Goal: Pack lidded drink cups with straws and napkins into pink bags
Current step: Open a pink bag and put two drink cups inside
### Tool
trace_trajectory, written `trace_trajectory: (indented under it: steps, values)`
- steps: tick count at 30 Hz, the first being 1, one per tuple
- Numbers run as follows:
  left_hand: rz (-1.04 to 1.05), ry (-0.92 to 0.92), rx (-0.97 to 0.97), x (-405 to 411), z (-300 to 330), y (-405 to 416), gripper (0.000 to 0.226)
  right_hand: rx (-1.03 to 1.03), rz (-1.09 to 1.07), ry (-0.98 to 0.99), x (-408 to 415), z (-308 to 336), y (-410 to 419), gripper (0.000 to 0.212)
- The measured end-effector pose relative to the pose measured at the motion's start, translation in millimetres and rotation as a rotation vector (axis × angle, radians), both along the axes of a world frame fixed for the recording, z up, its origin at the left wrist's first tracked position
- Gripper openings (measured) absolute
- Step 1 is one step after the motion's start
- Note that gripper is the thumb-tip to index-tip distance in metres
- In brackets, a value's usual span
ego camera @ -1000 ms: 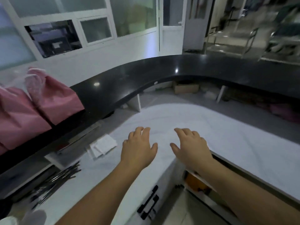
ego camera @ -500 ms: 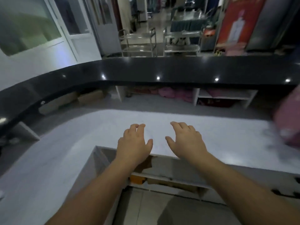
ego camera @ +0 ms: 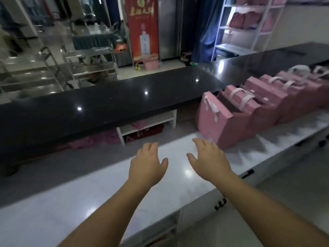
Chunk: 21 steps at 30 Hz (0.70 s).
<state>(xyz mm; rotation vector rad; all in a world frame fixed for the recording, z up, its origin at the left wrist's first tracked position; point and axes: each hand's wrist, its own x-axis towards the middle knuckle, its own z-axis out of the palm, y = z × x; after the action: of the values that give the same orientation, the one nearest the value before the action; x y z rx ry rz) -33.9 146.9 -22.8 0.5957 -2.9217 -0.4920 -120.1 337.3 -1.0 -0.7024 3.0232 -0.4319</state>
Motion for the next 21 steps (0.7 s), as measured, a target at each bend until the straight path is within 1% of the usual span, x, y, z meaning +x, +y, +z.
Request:
trace_trajectory:
  steps: [6,11,15,17,19,21]
  values:
    - [-0.186,-0.003,0.058,-116.1,8.1,22.0,0.067,-0.045,-0.234,0.018,-80.4,8.6,45.3,0.047]
    - [-0.264,0.051,0.113,-202.5,12.5,54.3,0.062,-0.126,-0.318,0.041,-150.7,12.7,76.8,0.044]
    - [-0.24,0.075,0.13,-273.6,15.4,80.8,0.056,-0.158,-0.309,0.071,-221.1,18.0,88.8,0.034]
    - [-0.198,0.099,0.109,-306.0,18.0,95.8,0.054,-0.145,-0.276,0.049,-257.6,20.9,94.2,0.031]
    - [-0.146,0.097,0.093,-333.8,19.1,110.2,0.058,-0.139,-0.239,0.015,-289.8,21.9,98.8,0.025]
    - [-0.083,0.042,0.081,-356.8,18.5,121.6,0.062,-0.115,-0.188,-0.001,-317.5,20.8,99.4,0.015]
